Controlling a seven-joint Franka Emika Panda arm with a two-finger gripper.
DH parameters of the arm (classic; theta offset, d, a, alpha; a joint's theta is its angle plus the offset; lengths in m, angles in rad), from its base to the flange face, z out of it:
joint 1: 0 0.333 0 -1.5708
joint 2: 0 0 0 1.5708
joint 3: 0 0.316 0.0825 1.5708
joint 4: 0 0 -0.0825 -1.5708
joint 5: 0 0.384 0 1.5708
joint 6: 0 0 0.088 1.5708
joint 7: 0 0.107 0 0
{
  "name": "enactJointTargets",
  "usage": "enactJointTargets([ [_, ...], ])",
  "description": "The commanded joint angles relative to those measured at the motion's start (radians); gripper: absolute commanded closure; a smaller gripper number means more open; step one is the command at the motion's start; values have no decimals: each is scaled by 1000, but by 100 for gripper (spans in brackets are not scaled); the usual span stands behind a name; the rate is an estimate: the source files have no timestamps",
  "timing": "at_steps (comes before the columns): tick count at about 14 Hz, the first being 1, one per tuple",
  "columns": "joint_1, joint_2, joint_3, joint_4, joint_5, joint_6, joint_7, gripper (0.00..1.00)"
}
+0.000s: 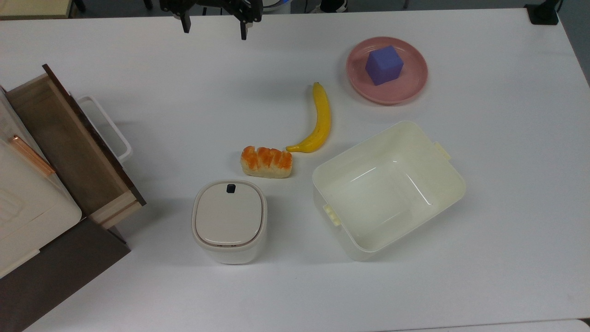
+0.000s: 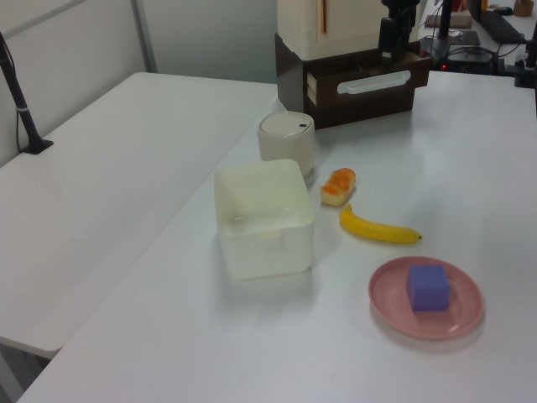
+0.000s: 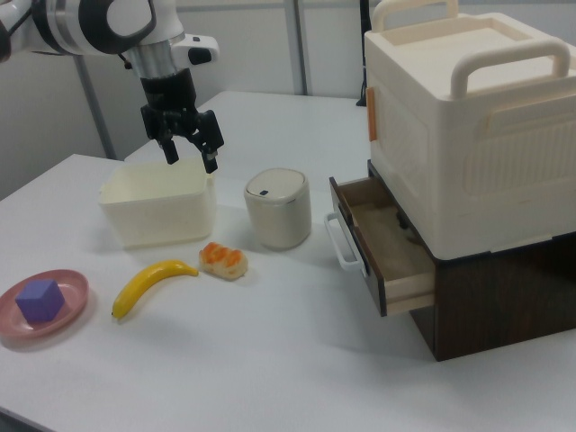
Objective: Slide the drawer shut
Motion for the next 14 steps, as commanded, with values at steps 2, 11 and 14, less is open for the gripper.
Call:
enactJointTargets([
  [2,6,-12,-6,-1,11,-36,-19,0],
  [11,7,-9,-6,-1,12,-34,-146,0],
  [14,7,-7,-6,-1,14,-36,-200,0],
])
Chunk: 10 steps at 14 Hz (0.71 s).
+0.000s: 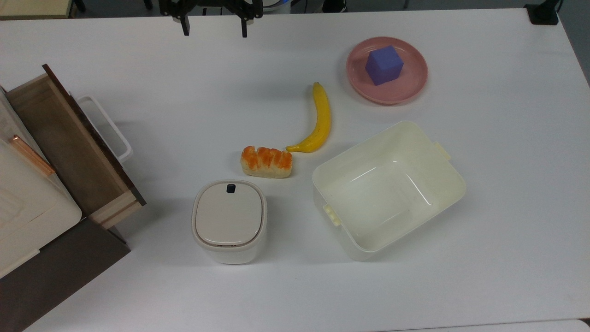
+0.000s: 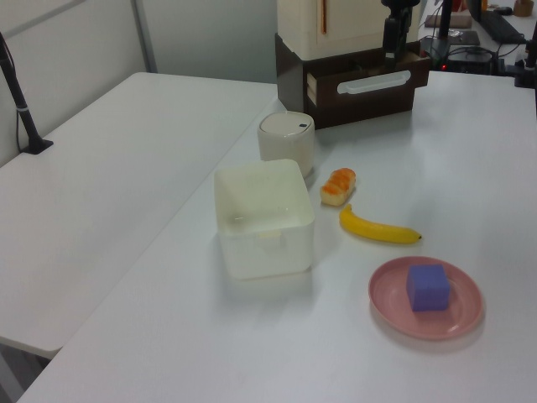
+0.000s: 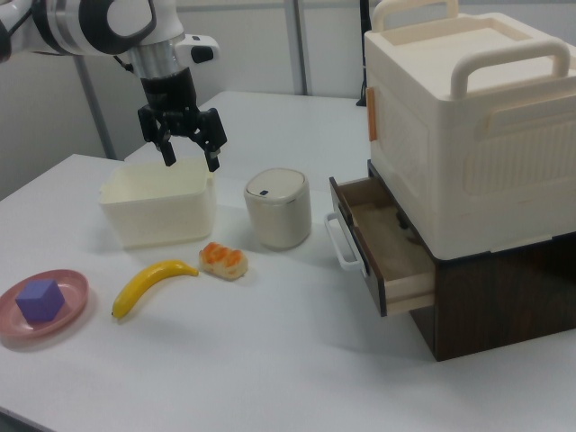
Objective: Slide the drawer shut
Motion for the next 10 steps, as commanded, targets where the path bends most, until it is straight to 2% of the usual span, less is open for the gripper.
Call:
enactJointTargets([
  [1,7,-6,-6,-1,16,-36,-64,0],
  [4,6,-6,-6,-2,22,-36,-67,60],
  [5,6,-6,-6,-2,22,-36,-67,78],
  [6,6,-6,-6,-2,23,-36,-67,92],
  [7,6,-6,-6,-2,23,-37,-69,100],
  [10,7,-3,-6,-2,22,-36,-69,100],
])
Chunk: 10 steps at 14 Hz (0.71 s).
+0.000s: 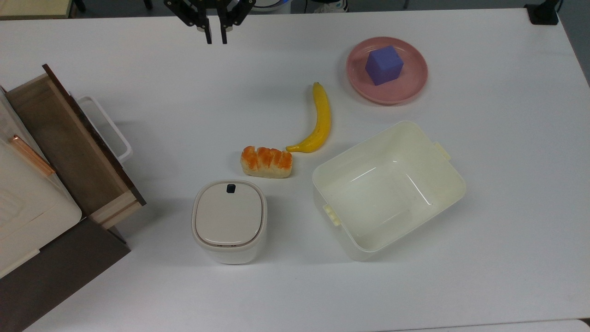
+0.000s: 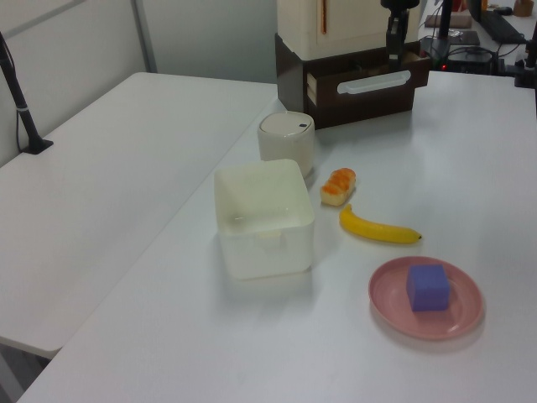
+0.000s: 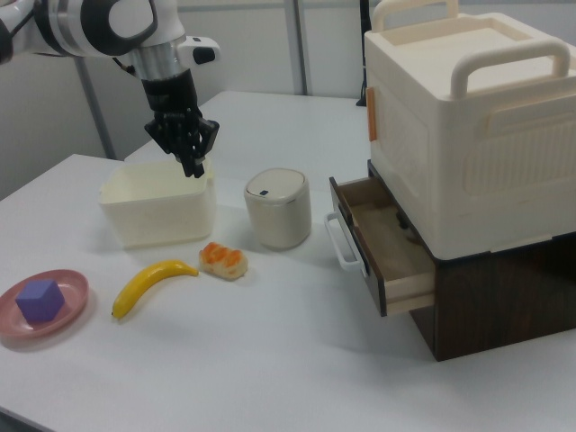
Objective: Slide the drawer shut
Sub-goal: 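Move the gripper toward the open wooden drawer's front panel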
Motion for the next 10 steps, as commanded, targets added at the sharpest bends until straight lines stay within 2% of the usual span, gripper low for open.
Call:
enactJointTargets([
  [1,7,-6,-6,-2,22,-33,-26,100],
  [4,7,9,-6,-2,23,-24,-3,100],
  [8,-20,52,-18,-9,17,-16,167,100],
  [10,-54,83,-17,-18,25,27,322,100],
])
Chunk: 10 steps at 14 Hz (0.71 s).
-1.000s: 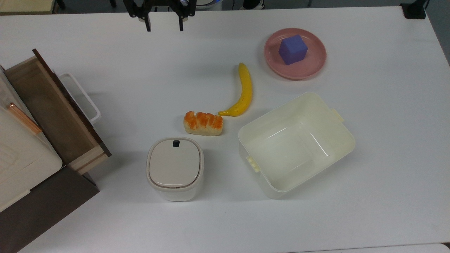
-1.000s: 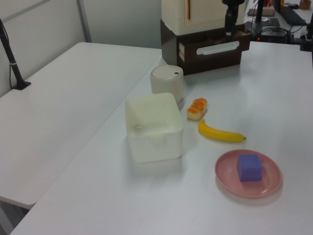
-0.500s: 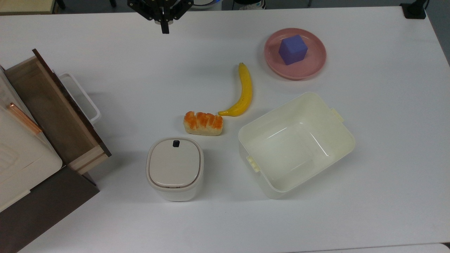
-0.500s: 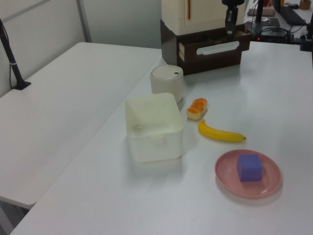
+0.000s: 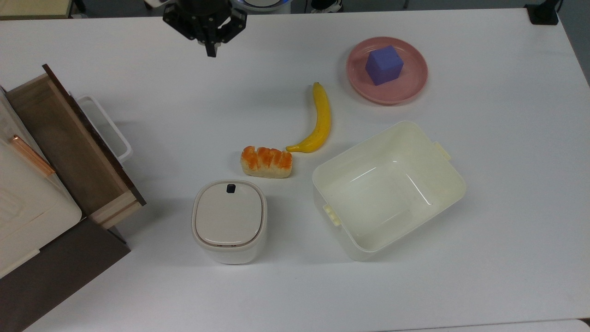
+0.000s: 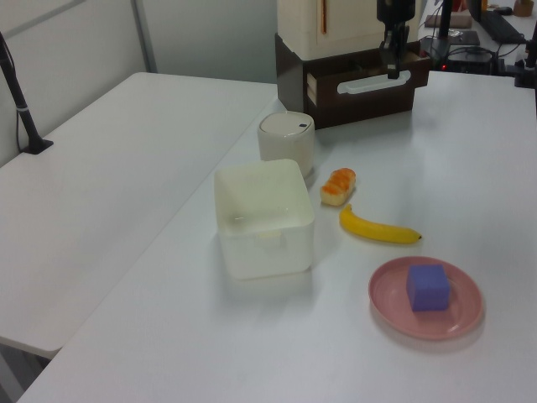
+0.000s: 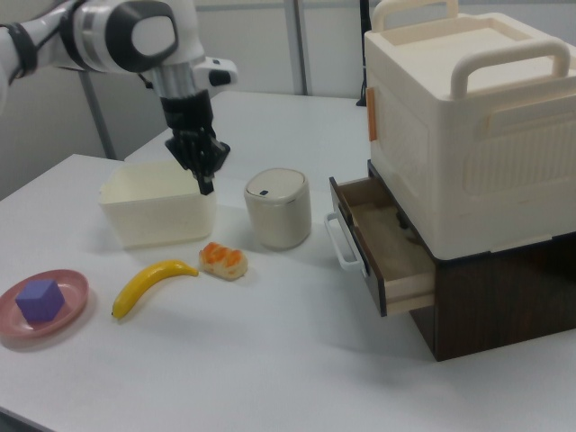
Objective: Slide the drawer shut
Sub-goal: 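Move the gripper toward the open wooden drawer's front panel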
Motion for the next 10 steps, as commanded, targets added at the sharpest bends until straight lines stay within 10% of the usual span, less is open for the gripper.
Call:
enactJointTargets([
  [1,-62,37,-6,-32,35,67,255,100],
  [10,-194,177,-8,-142,28,527,748,100],
])
